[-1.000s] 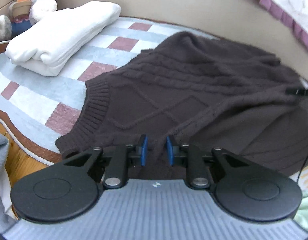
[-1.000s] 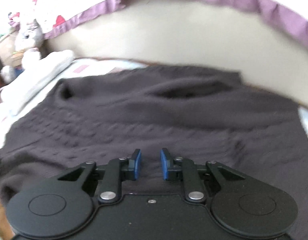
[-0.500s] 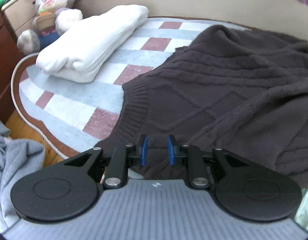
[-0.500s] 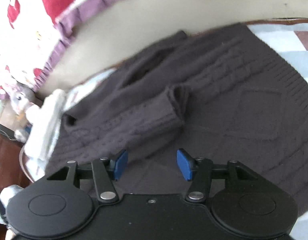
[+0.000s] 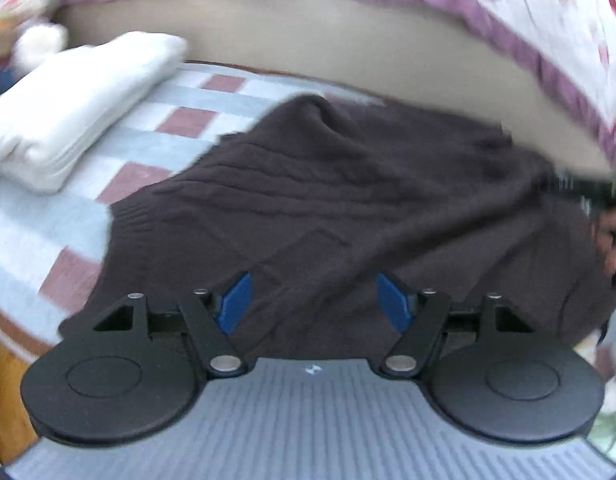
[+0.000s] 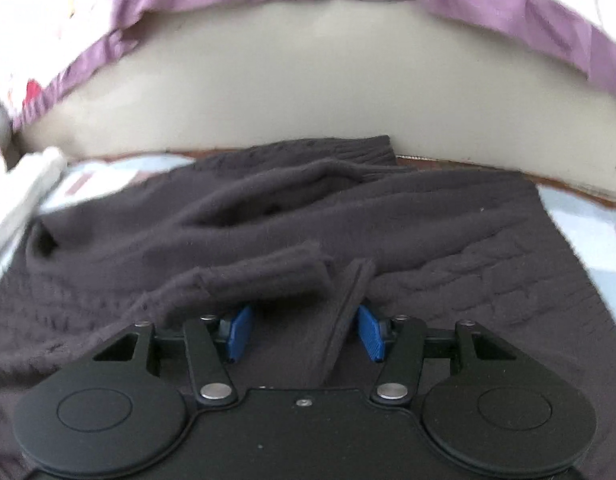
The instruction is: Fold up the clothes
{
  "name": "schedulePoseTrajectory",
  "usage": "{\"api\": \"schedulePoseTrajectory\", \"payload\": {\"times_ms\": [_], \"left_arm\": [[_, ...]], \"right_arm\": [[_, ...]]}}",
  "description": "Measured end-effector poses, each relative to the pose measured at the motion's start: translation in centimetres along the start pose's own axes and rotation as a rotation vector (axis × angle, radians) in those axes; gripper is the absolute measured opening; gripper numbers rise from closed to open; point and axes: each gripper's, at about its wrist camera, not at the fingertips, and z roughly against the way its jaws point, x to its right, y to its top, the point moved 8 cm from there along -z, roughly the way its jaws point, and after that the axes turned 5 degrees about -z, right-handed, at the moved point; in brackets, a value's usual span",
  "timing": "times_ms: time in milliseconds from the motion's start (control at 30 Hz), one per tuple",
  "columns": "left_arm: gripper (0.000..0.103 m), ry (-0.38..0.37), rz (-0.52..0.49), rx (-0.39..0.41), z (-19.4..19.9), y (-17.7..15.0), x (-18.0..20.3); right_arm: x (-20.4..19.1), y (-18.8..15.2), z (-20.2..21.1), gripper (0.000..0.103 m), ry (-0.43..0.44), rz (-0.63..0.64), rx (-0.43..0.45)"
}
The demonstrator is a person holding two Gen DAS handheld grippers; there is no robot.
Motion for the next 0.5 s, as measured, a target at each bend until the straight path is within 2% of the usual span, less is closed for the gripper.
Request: {"api": "schedulePoseTrajectory", "payload": {"times_ms": [100, 133, 167, 233, 333, 433, 500], "left_arm": [[0.069, 0.003, -0.074, -0.050, -2.2, 0.4, 1.7], [0.070, -0.001, -0.089, -0.064, -2.9, 0.6, 2.1], [0.075, -0.003, -0.102, -0.080, -3.5, 0.8, 2.4], [0.078, 0.002, -0.125, -0.110, -4.7, 1.0, 2.9], [0.078, 0.024, -0.109, -0.148, -5.6, 0.8, 2.6], [0.078, -0.077, -0.057, -0.129, -3.7, 0.0, 3.2], [0.078, -0.073, -0.090, -0.102, -1.7, -0.6, 3.6]], "right_arm": [[0.6, 1.0, 0.0, 0.060, 0.051, -0.069, 0.013], [0.9, 1.3, 0.2, 0.060, 0.034, -0.069, 0.032], [1.2, 1.7, 0.3, 0.061, 0.014, -0.068, 0.052], [2.5, 1.9, 0.7, 0.061, -0.008, -0.143, 0.046], [4.1, 1.1, 0.5, 0.061, 0.068, -0.316, -0.042], [5.5, -0.4, 1.8, 0.061, 0.128, -0.464, -0.163], [6.4, -1.3, 2.5, 0.065, 0.201, -0.563, -0.184]]}}
